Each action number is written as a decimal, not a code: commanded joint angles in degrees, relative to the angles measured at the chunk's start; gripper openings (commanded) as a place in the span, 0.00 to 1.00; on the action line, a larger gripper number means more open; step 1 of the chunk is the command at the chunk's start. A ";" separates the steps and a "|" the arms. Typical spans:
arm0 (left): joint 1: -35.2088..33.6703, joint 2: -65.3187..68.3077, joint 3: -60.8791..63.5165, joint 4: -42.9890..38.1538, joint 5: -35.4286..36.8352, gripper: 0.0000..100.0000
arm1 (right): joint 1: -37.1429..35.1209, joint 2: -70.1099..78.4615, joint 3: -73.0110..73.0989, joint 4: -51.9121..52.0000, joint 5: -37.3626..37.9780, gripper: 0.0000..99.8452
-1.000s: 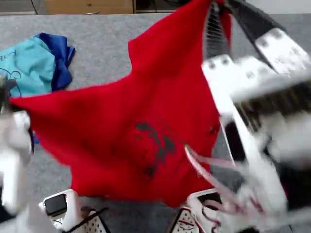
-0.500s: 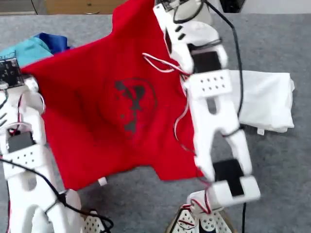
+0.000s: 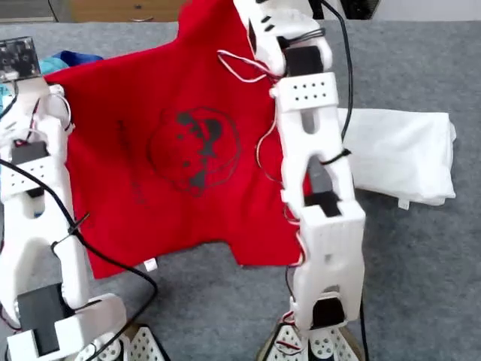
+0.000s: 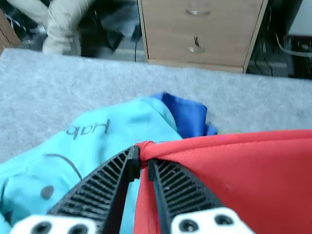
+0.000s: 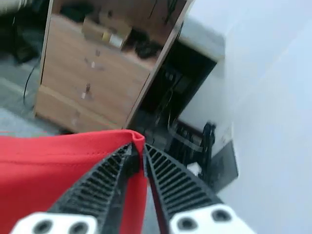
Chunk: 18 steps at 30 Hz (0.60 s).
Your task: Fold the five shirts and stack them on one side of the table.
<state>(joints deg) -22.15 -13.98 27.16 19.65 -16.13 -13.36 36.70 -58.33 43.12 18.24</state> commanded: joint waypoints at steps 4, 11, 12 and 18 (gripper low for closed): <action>3.34 -0.31 -5.10 14.68 0.00 0.02 | 1.80 2.42 -17.89 26.55 0.88 0.00; 3.25 -2.86 -11.87 38.15 0.00 0.02 | 2.07 3.65 -27.30 46.86 9.05 0.00; 3.34 -3.38 -11.69 39.91 0.00 0.02 | 2.07 3.65 -29.14 49.76 9.23 0.00; 3.69 -11.38 -2.02 46.42 0.00 0.02 | 5.85 2.77 -36.97 59.43 8.62 0.00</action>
<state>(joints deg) -19.25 -19.43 21.71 64.31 -16.13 -11.34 40.92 -92.26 100.79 27.65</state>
